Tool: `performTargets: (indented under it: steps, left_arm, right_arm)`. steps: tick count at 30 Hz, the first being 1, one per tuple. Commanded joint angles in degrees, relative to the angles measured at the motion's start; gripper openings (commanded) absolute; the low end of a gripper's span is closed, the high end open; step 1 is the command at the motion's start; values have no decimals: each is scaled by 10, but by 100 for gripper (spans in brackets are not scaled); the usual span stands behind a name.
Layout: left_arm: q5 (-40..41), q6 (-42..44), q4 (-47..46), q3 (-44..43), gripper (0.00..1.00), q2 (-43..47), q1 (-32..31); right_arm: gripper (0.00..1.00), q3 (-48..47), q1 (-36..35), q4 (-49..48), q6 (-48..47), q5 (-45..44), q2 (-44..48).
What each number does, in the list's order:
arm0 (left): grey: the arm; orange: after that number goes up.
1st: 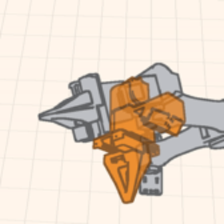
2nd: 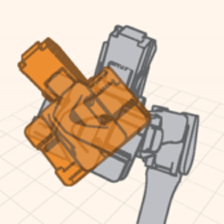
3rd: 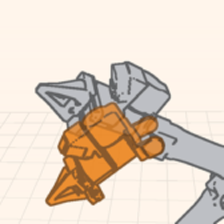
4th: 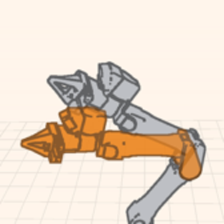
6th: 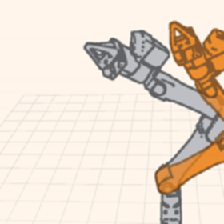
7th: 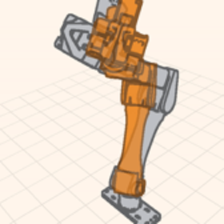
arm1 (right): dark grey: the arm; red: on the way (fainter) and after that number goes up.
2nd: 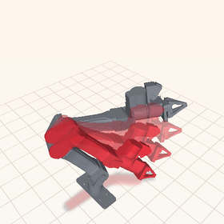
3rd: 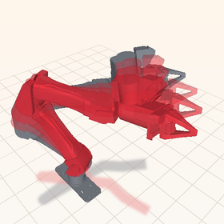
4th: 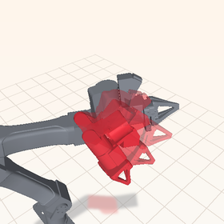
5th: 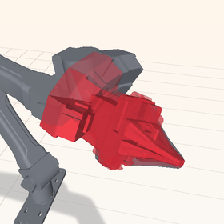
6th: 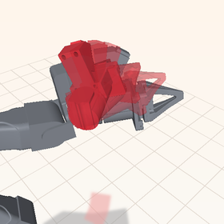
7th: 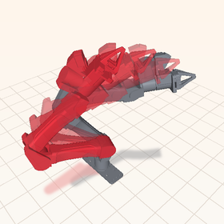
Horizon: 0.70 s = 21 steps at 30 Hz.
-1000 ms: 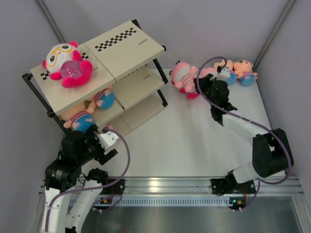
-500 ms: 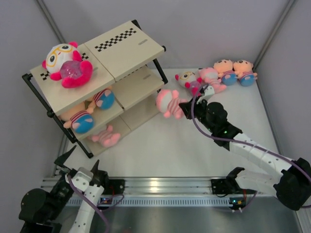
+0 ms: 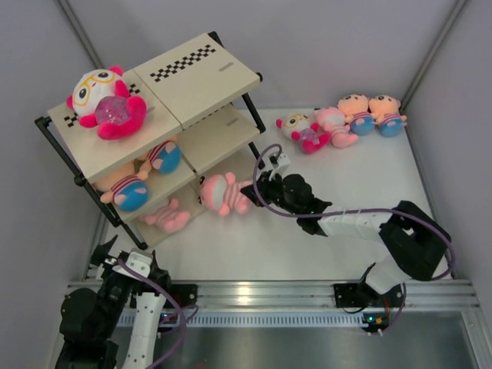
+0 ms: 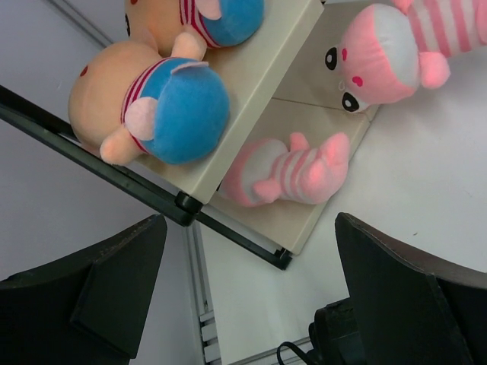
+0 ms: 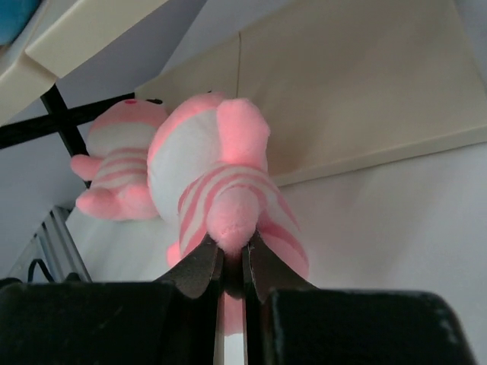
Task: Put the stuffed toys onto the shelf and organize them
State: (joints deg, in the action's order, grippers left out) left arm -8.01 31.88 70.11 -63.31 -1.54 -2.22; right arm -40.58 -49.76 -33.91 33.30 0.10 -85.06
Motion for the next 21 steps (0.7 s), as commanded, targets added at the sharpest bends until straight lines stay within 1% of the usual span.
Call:
performTargets:
  steps: [1, 3, 6, 9, 12, 13, 16, 19, 20, 21]
  left_arm:
    - [30, -17, -37, 11, 99, 0, 5]
    - [27, -17, -41, 13, 99, 0, 5]
    - [12, -12, -44, 16, 99, -2, 5]
    - [5, -12, -50, 20, 99, -6, 5]
    - [-2, -18, -63, 29, 99, -6, 5]
    - [-3, -19, -66, 34, 99, -7, 5]
    - [-14, -20, -79, 42, 99, -10, 5]
    - [-31, -21, -96, 49, 98, -21, 5]
    - [-30, -24, -104, 53, 99, -22, 5]
    - [-27, -31, -115, 57, 99, -26, 5]
  right_arm:
    - [0, -58, -15, -150, 78, -24, -66]
    - [0, -83, -20, -176, 91, -42, -96]
    - [0, -118, -26, -188, 103, -74, -140]
    - [0, -160, -34, -161, 102, -119, -179]
    - [0, -188, -39, -159, 129, -149, -225]
    - [0, -193, -39, -161, 156, -162, -251]
    - [0, -217, -41, -162, 206, -172, -301]
    - [0, -249, -49, -156, 228, -169, -341]
    - [7, -260, -54, -154, 229, -169, -348]
    - [11, -264, -57, -150, 230, -168, -353]
